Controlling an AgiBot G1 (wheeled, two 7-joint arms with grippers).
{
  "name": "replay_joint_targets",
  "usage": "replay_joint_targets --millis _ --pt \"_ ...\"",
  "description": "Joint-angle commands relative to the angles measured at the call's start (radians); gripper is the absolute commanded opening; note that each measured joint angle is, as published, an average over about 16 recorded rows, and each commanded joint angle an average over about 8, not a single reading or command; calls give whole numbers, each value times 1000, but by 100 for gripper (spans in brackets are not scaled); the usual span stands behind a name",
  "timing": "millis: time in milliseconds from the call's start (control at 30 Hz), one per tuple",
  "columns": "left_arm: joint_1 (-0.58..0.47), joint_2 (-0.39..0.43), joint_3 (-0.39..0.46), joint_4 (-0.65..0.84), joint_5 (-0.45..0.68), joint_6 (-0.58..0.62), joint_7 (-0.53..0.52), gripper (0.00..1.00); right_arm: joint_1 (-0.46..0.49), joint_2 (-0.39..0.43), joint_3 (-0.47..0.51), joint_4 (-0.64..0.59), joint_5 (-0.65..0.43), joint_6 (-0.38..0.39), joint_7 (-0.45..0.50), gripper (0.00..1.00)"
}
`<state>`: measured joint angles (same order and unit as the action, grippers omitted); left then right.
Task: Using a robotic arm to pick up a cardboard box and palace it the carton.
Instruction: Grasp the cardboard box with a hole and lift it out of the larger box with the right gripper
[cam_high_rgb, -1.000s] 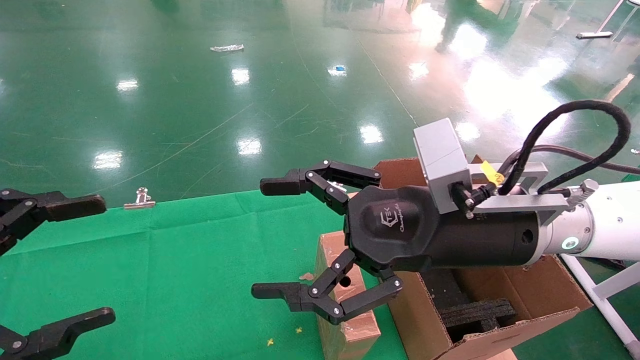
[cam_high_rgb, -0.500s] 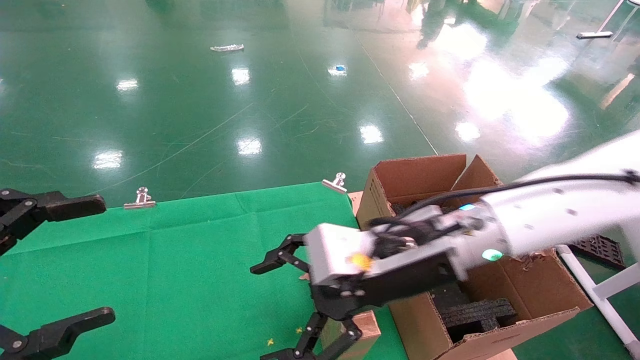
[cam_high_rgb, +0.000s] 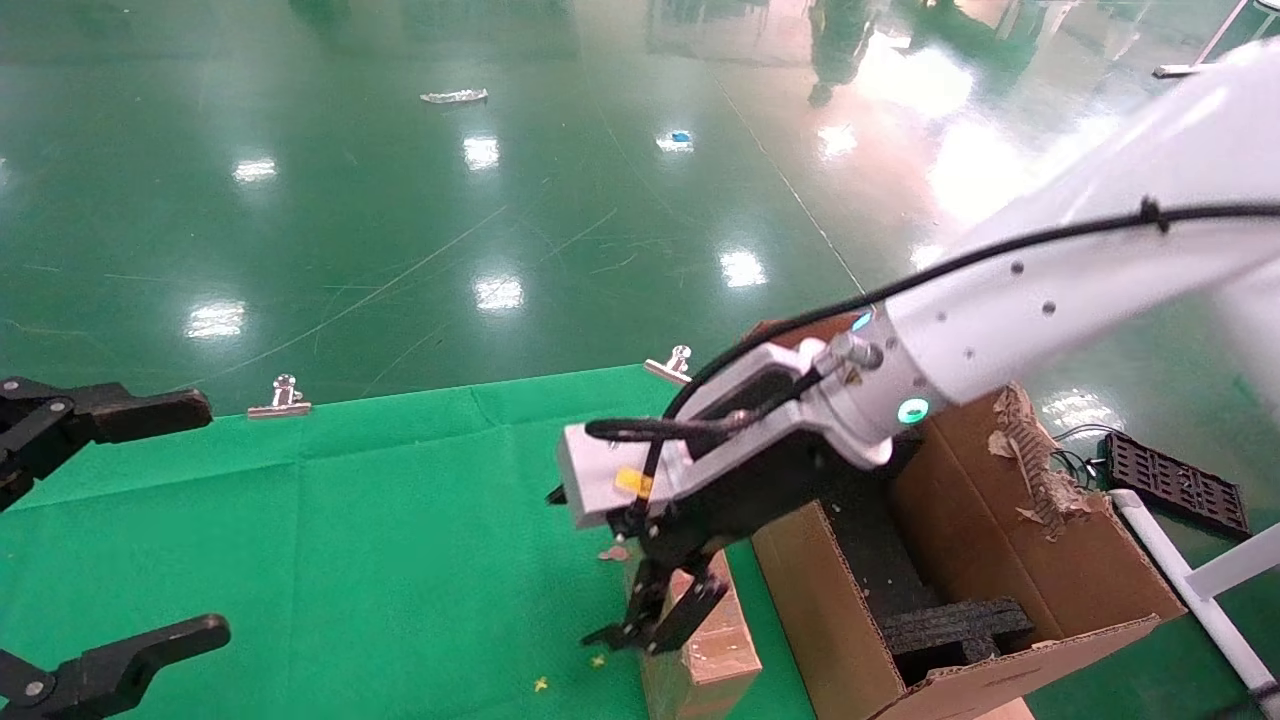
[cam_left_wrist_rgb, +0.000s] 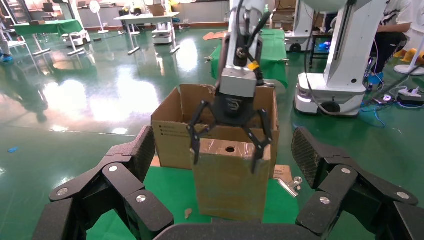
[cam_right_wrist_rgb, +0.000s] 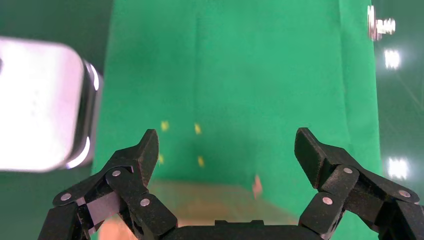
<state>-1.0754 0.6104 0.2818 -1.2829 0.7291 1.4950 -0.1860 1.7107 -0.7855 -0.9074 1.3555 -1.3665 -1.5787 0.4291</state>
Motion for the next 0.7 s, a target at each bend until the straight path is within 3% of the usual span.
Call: replay_joint_targets --millis 33,333,700 --pt "0 0 0 0 0 0 0 100 60 -1 -53 0 -24 -3 28 100" --pt "0 0 1 0 -1 0 0 100 255 5 -271 0 -40 -2 142 100" --pt "0 -1 2 0 -1 -1 1 100 402 -80 -560 -1 -56 5 265 100"
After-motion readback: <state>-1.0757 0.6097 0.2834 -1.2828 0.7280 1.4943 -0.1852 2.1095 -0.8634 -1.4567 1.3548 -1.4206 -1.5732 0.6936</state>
